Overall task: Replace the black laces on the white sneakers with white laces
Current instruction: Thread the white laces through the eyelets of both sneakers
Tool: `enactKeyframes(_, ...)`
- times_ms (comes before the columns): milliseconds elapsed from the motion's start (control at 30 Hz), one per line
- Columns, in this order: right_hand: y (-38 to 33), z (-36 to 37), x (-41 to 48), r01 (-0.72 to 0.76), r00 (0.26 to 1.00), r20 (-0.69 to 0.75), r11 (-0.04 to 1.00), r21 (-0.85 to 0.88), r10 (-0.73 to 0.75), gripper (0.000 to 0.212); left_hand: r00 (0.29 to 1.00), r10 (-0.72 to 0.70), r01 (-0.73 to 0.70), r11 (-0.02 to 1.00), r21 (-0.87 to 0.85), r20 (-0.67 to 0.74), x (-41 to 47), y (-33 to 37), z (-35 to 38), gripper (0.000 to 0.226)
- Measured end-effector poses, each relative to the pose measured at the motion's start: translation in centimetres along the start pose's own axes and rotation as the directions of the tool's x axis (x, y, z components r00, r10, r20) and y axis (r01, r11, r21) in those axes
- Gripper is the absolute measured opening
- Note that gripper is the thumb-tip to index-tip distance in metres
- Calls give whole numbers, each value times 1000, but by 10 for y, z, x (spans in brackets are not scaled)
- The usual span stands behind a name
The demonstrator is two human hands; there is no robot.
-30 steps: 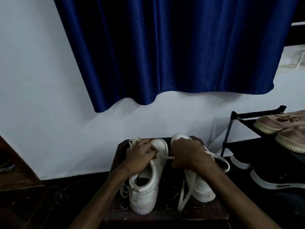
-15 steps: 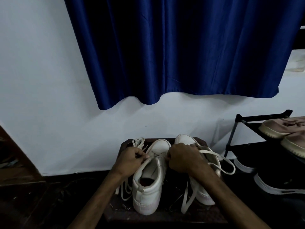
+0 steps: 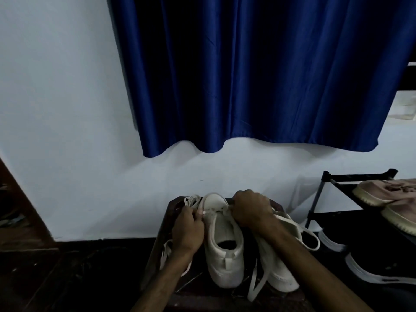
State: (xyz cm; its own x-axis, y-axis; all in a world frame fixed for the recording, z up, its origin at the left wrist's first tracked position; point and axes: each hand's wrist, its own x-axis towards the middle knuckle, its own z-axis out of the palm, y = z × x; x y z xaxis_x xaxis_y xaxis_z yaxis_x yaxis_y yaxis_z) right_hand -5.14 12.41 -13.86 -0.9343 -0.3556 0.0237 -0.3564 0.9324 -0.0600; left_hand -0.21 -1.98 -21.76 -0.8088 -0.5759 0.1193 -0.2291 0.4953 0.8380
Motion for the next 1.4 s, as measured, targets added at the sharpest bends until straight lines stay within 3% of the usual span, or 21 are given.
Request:
enactKeyframes(67,14,-19,8,-47,998,59,967,249,33,35,997,16,-20,999,45,74,5,-5,-3,19)
enactKeyframes(100,22,-34,8,-56,994,114,894,444,6,36,993,30,-38,997,70,112,6,-7,-8,16)
enactKeyframes(167,31,-71,3,-77,981,172,624,777,-93,35,987,118,-129,986,104,109,9,-6,-19,9)
enactKeyframes(233,35,-108,-4,-47,976,112,326,944,-185,34,962,271,-269,962,53,-26,9,7,-32,5)
enactKeyframes(300,33,-138,-7,8,965,-14,-25,1000,-260,33,937,336,-349,920,-179,-96,7,42,-45,2)
enactKeyframes(367,25,-160,-5,41,947,-135,-308,951,-292,30,930,362,-289,828,-480,65,0,88,-54,13)
enactKeyframes(467,10,-182,-1,69,929,-228,-469,880,-291,28,838,420,-122,767,-630,349,-7,149,-57,37)
enactKeyframes(567,2,-196,1,105,920,-289,-543,833,-266,30,781,473,-156,780,-606,408,-5,179,-60,30)
enactKeyframes(667,16,-200,8,155,947,-283,-555,817,-153,30,772,505,-206,774,-599,387,2,178,-71,24)
enactKeyframes(800,57,-181,24,216,976,-206,-477,852,73,38,799,452,-177,808,-562,397,13,149,-92,31)
enactKeyframes(900,83,-141,34,138,987,-106,-307,942,121,37,829,393,-186,864,-468,397,17,127,-95,32)
enactKeyframes(967,93,-112,36,15,997,-19,46,999,81,34,814,403,-258,896,-362,418,20,118,-91,32)
enactKeyframes(1000,96,-99,36,-42,997,19,347,937,68,32,800,424,-320,900,-295,425,21,114,-87,31)
enactKeyframes(1033,98,-88,36,-78,997,48,673,736,63,31,786,446,-384,895,-228,429,23,112,-83,29)
enactKeyframes(1067,97,-79,36,-84,996,36,894,441,75,34,778,460,-434,886,-162,428,24,112,-79,26)
enactKeyframes(1100,92,-73,36,-70,996,-40,980,189,79,36,779,460,-463,880,-104,425,25,112,-75,21)
enactKeyframes(1133,83,-70,34,-24,989,-142,992,124,41,35,784,453,-476,877,-58,425,25,113,-71,17)
enactKeyframes(1167,73,-68,32,97,975,-215,970,223,-48,31,788,446,-484,875,-22,424,24,114,-68,13)
enactKeyframes(1233,55,-65,27,332,943,-231,739,587,-240,26,797,454,-510,859,42,398,22,118,-61,11)
enactKeyframes(1300,40,-62,20,355,905,-164,487,798,-392,28,819,480,-534,838,111,316,24,117,-56,14)
enactKeyframes(1400,32,-50,17,288,894,-146,291,912,-424,25,847,477,-512,851,115,234,26,112,-51,16)
